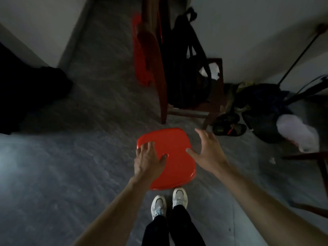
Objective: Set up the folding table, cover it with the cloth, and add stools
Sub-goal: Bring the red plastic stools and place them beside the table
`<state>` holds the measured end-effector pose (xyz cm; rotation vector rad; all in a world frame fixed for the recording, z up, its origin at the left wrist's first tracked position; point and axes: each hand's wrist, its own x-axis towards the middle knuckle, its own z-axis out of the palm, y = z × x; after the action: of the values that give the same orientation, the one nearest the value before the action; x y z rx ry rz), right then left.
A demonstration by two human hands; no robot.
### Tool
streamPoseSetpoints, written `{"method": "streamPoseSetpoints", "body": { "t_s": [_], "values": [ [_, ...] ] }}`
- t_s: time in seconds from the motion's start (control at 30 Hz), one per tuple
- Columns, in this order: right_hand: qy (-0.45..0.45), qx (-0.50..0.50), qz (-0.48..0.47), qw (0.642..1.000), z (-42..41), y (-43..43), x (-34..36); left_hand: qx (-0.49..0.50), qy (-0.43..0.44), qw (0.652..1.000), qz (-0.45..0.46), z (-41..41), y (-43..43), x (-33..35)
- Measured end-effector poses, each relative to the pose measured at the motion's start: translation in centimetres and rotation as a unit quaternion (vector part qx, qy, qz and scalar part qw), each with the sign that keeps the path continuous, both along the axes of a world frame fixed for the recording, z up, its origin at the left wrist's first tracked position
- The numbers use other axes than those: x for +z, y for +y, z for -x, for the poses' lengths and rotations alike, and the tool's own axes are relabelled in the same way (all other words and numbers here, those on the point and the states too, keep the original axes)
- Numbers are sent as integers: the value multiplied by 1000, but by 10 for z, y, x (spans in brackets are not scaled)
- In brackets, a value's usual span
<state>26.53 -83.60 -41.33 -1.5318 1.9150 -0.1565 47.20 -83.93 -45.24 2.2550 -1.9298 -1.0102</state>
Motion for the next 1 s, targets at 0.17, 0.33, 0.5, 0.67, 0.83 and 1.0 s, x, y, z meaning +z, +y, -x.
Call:
{"method": "streamPoseSetpoints", "body": {
  "t_s": [0.17,0.33,0.5,0.67,0.83,1.0],
  "values": [
    [22,5,-24,999,-4,-4,-94,-19,-29,999,-21,-11,-10,-90],
    [39,25,-71,996,-14,4,-176,-29,-59,997,-27,-28,-11,-158],
    [61,17,-67,996,-25,8,-227,-13,-67,998,15,-24,-11,-197],
    [59,5,-63,996,-30,0,-246,12,-63,998,9,-34,-4,-215],
    [52,12,-87,995,-33,-7,-249,58,-19,997,-45,-39,-4,-214],
    [51,27,-103,993,-31,-8,-248,89,-6,993,-80,-35,-10,-210]
  ]
}}
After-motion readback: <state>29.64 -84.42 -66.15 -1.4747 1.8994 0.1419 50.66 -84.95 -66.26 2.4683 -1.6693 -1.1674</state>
